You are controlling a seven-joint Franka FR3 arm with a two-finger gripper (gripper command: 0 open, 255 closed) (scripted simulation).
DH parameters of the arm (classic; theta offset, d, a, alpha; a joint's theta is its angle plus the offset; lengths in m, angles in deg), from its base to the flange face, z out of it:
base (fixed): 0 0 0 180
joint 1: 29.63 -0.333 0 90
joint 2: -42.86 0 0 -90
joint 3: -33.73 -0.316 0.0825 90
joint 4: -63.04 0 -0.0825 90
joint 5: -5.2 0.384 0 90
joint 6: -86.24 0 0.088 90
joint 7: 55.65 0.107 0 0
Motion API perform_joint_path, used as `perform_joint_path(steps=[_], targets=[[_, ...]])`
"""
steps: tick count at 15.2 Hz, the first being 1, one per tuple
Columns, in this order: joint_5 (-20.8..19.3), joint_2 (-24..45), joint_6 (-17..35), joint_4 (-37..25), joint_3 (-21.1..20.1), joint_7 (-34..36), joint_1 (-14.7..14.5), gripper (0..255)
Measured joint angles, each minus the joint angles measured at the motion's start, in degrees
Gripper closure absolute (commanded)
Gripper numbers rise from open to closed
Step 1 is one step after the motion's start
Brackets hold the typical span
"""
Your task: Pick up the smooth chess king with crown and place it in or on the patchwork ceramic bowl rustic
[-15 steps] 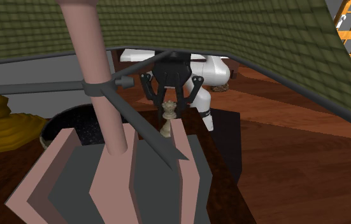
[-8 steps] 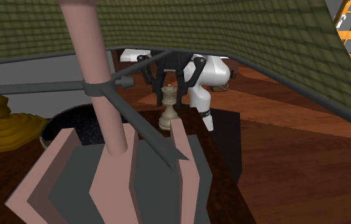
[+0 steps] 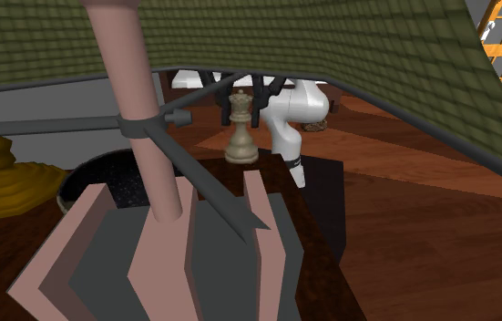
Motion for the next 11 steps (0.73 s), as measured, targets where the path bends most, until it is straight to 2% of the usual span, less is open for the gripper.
perform_joint_path(steps=[11], targets=[[0.01,1.65,-8.05,-9.72,-0.18,0.46,-0.13,255]])
